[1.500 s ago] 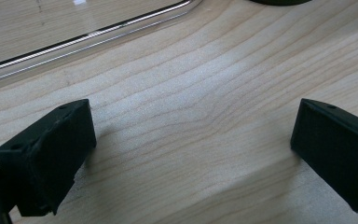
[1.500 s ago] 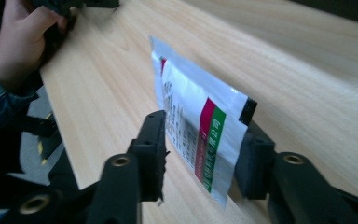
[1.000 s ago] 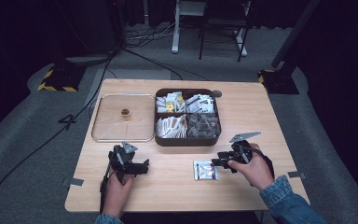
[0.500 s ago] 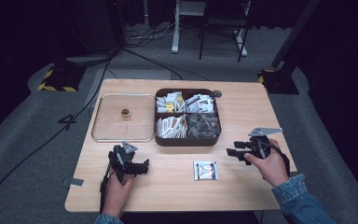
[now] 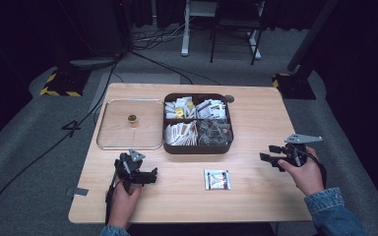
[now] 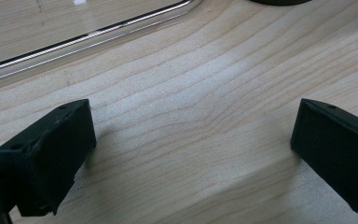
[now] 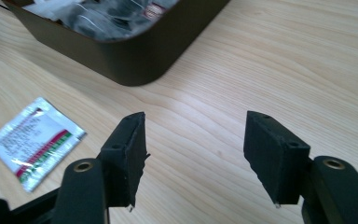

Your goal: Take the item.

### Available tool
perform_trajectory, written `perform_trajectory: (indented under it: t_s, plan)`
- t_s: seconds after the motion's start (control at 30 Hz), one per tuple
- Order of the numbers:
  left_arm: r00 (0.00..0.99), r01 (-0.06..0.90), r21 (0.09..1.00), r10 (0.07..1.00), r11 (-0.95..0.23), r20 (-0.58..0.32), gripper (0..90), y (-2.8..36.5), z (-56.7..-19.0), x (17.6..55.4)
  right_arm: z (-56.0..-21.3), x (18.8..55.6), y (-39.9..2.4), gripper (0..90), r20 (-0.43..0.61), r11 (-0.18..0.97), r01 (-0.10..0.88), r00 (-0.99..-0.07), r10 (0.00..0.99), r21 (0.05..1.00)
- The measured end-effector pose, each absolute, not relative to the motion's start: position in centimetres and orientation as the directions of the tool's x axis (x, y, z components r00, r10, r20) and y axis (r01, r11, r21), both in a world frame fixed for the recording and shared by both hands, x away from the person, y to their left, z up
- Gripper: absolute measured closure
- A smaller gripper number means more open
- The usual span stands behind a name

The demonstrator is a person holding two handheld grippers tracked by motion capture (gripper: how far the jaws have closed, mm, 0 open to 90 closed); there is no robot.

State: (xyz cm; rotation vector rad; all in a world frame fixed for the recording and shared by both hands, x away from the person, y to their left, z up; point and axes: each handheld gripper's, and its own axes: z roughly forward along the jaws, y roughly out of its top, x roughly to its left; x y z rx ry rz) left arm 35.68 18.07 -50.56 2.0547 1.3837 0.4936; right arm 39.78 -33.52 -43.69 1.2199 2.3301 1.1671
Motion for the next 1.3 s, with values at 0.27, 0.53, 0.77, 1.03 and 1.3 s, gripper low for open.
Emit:
perform_trajectory:
  t_s: [0.27, 0.53, 0.77, 1.03, 1.3]
  plan:
    - [0.385, 0.697, 0.664, 0.922, -0.271, -0.027, 0.2, 18.1, -50.6, 35.7, -45.6, 41.2, -35.7, 37.3, 0.065, 0.375, 0.570, -0.605, 0.794, 0.731]
    - [0.385, 0.697, 0.664, 0.923, -0.271, -0.027, 0.2, 18.1, -50.6, 35.7, -48.0, 42.0, -36.0, 34.9, 0.069, 0.365, 0.577, -0.594, 0.801, 0.731]
    - [0.385, 0.697, 0.664, 0.922, -0.272, -0.027, 0.3, 18.1, -50.6, 35.7, -49.6, 41.9, -35.5, 31.9, 0.056, 0.370, 0.558, -0.602, 0.797, 0.743]
    - [0.384, 0.697, 0.664, 0.923, -0.271, -0.027, 0.2, 18.0, -50.5, 35.7, -50.2, 41.6, -34.5, 22.9, -0.007, 0.425, 0.522, -0.626, 0.780, 0.739]
    - [0.383, 0.698, 0.663, 0.923, -0.270, -0.028, 0.3, 18.0, -50.6, 35.7, -50.5, 42.0, -34.0, 6.1, -0.005, 0.444, 0.530, -0.637, 0.770, 0.722]
